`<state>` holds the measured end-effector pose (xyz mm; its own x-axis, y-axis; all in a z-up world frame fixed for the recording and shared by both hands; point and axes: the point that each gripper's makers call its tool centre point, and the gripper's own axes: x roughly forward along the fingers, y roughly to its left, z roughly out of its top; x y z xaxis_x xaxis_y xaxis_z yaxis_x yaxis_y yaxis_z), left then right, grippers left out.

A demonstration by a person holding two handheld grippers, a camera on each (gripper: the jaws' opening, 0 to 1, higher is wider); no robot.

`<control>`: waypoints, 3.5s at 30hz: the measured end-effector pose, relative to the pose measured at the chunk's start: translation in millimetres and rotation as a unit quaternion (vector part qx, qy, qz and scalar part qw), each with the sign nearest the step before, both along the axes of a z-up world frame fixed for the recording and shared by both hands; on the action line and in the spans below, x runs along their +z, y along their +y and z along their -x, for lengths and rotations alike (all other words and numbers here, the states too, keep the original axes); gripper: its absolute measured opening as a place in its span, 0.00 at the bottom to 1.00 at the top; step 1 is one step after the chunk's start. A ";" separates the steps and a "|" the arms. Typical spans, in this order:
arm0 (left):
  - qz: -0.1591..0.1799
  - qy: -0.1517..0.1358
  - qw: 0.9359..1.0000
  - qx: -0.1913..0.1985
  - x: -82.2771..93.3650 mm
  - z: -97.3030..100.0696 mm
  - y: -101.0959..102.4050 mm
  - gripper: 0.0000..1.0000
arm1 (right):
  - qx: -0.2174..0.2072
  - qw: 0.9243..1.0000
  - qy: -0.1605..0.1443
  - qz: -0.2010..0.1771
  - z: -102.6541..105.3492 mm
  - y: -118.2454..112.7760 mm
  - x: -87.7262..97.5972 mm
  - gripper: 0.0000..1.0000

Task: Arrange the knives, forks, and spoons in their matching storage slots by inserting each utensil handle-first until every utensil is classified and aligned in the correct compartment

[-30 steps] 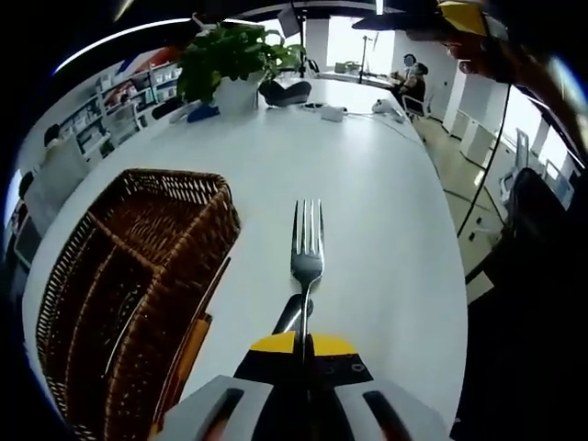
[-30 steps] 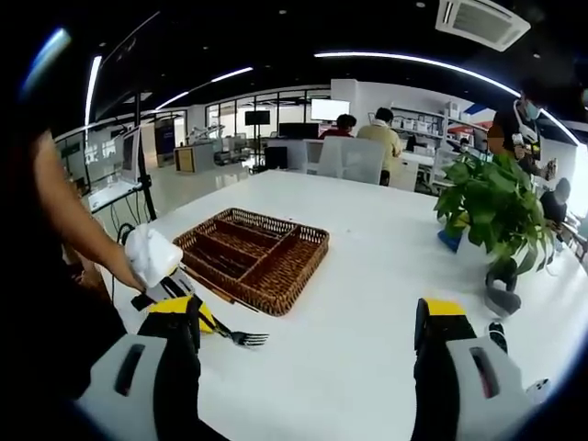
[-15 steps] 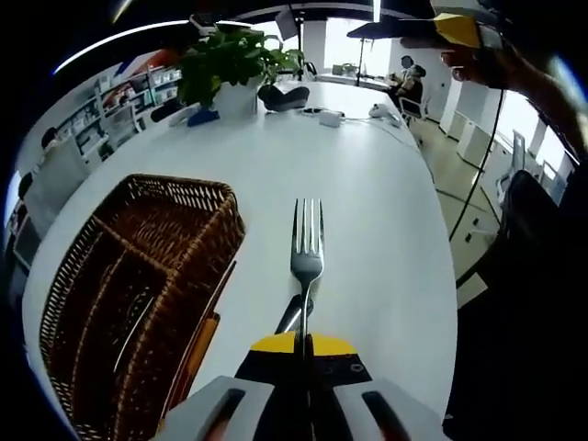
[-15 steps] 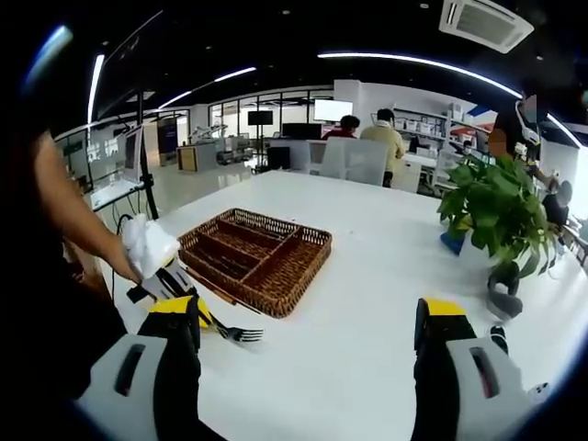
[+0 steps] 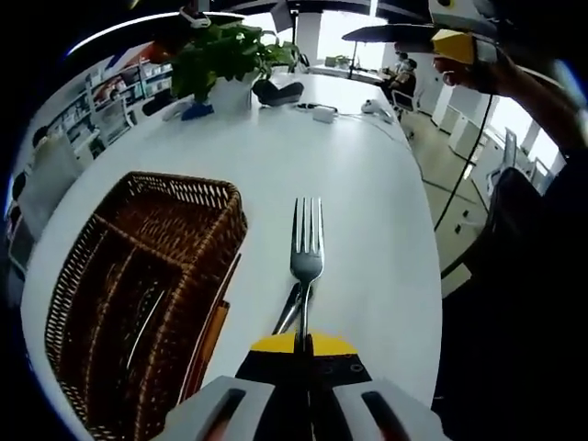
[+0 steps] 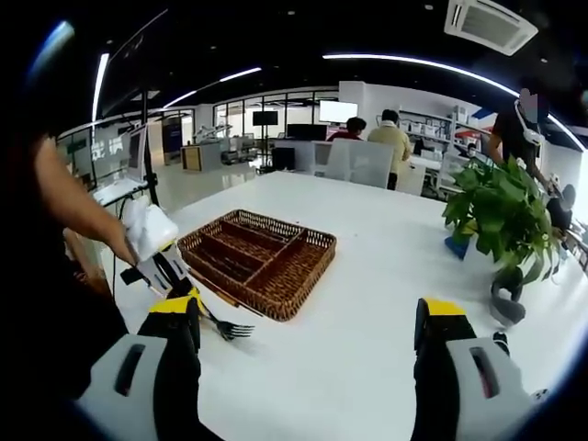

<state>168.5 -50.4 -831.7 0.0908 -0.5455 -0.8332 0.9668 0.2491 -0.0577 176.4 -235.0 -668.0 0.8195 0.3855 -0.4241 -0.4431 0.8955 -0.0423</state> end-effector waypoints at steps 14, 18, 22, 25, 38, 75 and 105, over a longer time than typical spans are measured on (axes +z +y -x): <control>-0.024 -0.007 0.999 -0.038 26.0 -3.0 25.0 0.00 | 0.014 1.000 0.005 0.001 -5.7 7.3 3.0 0.99; -0.031 -0.018 0.998 -0.044 38.5 -9.2 28.7 0.00 | 0.025 0.999 0.028 -0.008 -4.1 14.8 -2.3 0.99; -0.033 -0.029 0.998 -0.051 54.6 -14.8 31.7 0.00 | 0.037 0.998 0.041 -0.013 -2.7 22.0 -5.0 0.99; -0.033 -0.039 0.997 -0.055 66.8 -19.1 33.6 0.00 | 0.045 0.998 0.047 -0.011 -1.9 26.1 -7.1 0.99; -0.046 -0.057 0.993 -0.088 112.0 -17.6 38.0 0.00 | 0.058 0.997 0.043 -0.004 -3.5 36.6 -4.4 0.99; -0.083 -0.087 0.985 -0.125 159.9 -30.8 59.6 0.00 | 0.067 0.997 0.032 -0.016 -7.2 52.6 7.0 0.99; -0.086 -0.100 0.983 -0.125 157.9 -73.4 80.3 0.00 | 0.065 0.997 0.039 -0.016 -29.3 70.2 6.2 0.99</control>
<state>241.9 29.9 -673.8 0.1435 -0.4238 -0.8943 0.9867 -0.0084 0.1623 205.7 -164.8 -661.8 0.7268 0.5007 -0.4702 -0.5559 0.8308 0.0253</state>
